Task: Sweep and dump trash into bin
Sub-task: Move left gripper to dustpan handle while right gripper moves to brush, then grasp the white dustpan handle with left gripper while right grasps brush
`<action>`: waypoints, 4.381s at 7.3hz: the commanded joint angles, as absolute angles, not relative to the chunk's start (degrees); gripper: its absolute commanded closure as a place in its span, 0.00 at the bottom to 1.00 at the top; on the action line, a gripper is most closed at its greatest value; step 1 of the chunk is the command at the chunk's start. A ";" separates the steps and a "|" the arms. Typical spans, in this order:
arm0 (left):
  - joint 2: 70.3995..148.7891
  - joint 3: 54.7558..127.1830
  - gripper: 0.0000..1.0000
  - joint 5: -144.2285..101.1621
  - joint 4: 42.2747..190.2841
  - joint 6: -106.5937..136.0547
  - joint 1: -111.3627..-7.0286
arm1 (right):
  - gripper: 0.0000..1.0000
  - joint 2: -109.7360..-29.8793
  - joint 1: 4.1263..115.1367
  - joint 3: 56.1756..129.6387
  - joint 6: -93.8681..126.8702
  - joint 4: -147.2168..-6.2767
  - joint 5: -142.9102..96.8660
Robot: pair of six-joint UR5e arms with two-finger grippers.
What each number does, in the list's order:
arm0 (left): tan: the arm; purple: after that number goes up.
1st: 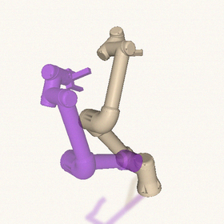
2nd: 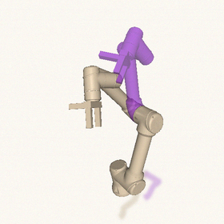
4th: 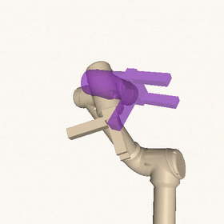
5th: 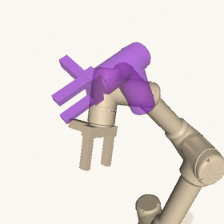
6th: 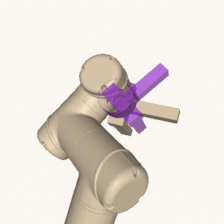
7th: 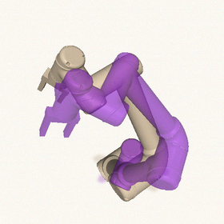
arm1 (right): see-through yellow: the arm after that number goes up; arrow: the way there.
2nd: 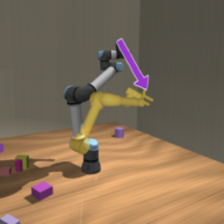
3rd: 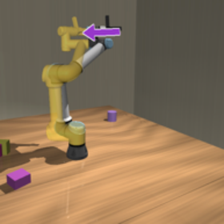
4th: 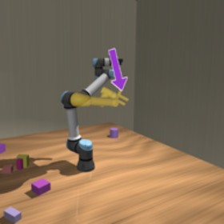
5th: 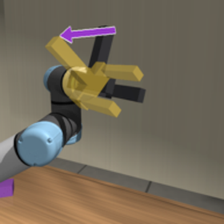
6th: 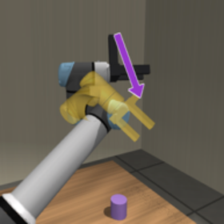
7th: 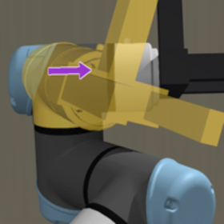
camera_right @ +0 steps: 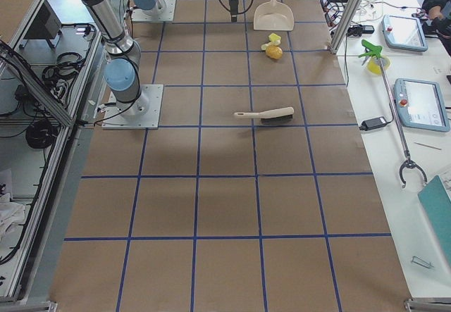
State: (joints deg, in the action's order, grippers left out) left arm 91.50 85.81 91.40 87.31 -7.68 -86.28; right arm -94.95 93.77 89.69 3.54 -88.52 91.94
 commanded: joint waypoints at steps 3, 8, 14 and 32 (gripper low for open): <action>98.76 86.04 0.00 91.06 82.62 -43.74 -80.10 | 0.00 -94.57 82.67 91.31 -14.85 -88.42 92.37; 109.58 85.87 0.00 92.72 69.91 -57.91 -76.03 | 0.00 -88.43 68.91 99.38 -33.89 -101.72 92.28; 118.37 84.29 0.02 96.68 57.35 -90.02 -77.34 | 0.00 -77.97 67.86 105.38 -43.14 -118.12 92.63; 125.69 80.95 1.00 90.70 62.31 -97.30 -78.40 | 1.00 -73.04 70.20 102.67 -28.08 -114.09 91.33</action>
State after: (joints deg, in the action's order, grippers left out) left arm 125.78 80.91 89.82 62.26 -97.29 -78.20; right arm -72.95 67.63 104.51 -34.05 -115.21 92.48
